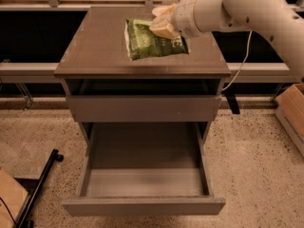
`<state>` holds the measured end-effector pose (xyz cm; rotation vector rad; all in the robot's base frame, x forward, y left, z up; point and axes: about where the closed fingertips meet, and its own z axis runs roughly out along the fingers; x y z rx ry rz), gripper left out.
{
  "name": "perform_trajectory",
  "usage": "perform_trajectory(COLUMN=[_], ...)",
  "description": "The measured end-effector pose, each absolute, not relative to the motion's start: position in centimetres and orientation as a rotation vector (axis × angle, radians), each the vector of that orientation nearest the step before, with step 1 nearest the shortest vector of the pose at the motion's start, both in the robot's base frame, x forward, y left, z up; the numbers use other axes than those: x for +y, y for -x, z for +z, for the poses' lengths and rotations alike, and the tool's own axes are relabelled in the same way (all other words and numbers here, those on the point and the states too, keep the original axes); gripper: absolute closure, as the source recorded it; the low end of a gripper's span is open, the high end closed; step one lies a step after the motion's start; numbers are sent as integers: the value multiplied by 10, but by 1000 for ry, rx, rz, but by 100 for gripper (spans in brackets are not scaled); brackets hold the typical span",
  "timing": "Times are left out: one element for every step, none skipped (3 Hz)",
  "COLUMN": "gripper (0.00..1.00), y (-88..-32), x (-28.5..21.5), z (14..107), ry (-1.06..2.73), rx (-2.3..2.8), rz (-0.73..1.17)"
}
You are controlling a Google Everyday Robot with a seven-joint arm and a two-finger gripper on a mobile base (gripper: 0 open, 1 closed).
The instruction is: Pick green jalapeno chip bag from middle drawer and place on counter
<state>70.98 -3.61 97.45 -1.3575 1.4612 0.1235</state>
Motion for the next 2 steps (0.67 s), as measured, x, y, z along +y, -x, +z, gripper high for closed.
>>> perform_trajectory(gripper=[87,73], y=[-772,-769], x=[2,1], z=[966,966], ry=[1292,1297], rx=[1359,1365], rz=[151,152])
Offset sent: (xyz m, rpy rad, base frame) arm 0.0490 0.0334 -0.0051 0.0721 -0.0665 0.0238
